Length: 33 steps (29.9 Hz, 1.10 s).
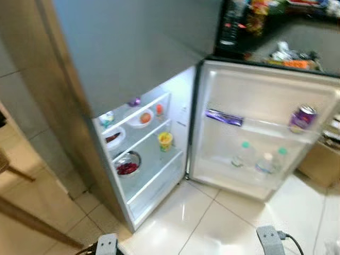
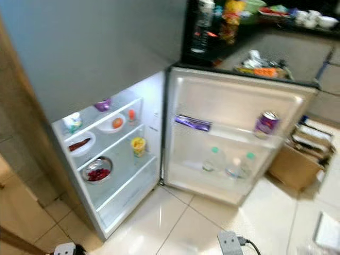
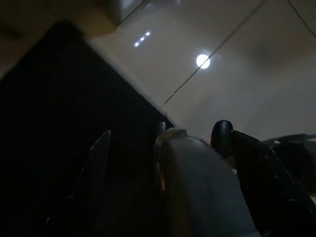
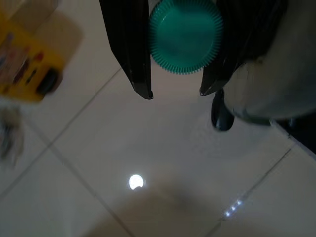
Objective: Restocking fridge
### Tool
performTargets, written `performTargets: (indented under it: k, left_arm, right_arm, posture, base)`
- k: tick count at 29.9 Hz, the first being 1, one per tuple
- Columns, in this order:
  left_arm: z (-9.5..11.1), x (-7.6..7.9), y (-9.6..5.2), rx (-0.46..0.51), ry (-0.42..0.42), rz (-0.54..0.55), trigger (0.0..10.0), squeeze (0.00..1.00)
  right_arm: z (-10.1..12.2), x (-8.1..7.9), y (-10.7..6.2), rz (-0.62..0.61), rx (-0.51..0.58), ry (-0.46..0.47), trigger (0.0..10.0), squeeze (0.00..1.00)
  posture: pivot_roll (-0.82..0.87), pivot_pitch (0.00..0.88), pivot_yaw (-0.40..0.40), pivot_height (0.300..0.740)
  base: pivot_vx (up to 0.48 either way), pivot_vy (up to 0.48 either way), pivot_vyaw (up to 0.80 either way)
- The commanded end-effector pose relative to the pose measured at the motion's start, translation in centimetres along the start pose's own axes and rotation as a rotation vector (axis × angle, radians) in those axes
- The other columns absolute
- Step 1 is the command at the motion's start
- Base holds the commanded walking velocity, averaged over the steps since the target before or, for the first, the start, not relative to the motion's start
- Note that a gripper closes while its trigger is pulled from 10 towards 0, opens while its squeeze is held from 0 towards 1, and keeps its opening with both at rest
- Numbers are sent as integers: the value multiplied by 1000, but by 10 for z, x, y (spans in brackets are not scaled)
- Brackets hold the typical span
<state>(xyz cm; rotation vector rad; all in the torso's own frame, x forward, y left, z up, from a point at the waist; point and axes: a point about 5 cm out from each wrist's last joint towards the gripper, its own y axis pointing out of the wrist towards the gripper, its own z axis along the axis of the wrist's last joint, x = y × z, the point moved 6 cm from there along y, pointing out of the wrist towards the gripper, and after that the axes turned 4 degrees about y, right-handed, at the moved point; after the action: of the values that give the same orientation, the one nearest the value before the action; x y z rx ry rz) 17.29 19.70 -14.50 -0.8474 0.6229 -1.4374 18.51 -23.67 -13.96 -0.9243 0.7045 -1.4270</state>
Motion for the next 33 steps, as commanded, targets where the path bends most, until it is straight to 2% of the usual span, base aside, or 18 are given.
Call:
performTargets:
  k: [1, 9, 11, 18, 20, 23, 33]
  left_arm:
    - [5, 8, 3, 19, 1, -18, 10000, 0]
    - [9, 14, 4, 30, -3, -36, 10000, 0]
    - [10, 18, 5, 34, 8, -50, 10000, 0]
    - [11, 18, 5, 35, 28, -47, 10000, 0]
    - [11, 17, 5, 35, 30, -46, 10000, 0]
    - [11, 17, 5, 34, 31, -45, 10000, 0]
    - [9, 19, 5, 27, 37, -49, 10000, 0]
  right_arm:
    - [-10, 3, -2, -3, -32, -17, 10000, 0]
    - [-13, 2, -2, 0, -40, -25, 10000, 0]
    - [-3, -1, 0, 8, -8, -30, 10000, 0]
    - [6, -9, 1, 49, 21, -52, 10000, 0]
    - [4, -11, 1, 58, 10, -58, 10000, 0]
    - [0, -13, 1, 68, -9, -31, 10000, 0]
    - [-5, -13, 0, 65, -26, -42, 10000, 0]
  posture:
    - [-69, 0, -18, 740]
    - [-70, 0, -17, 740]
    - [-68, 0, -17, 740]
    - [-67, 0, -15, 740]
    - [-67, 0, -15, 740]
    - [-67, 0, -15, 740]
    - [-68, 0, -19, 740]
  base:
    - [0, 0, -800]
    - [0, 0, -800]
    - [0, 0, -681]
    - [0, 0, 0]
    - [0, 0, 0]
    - [0, 0, -746]
    - [0, 0, -763]
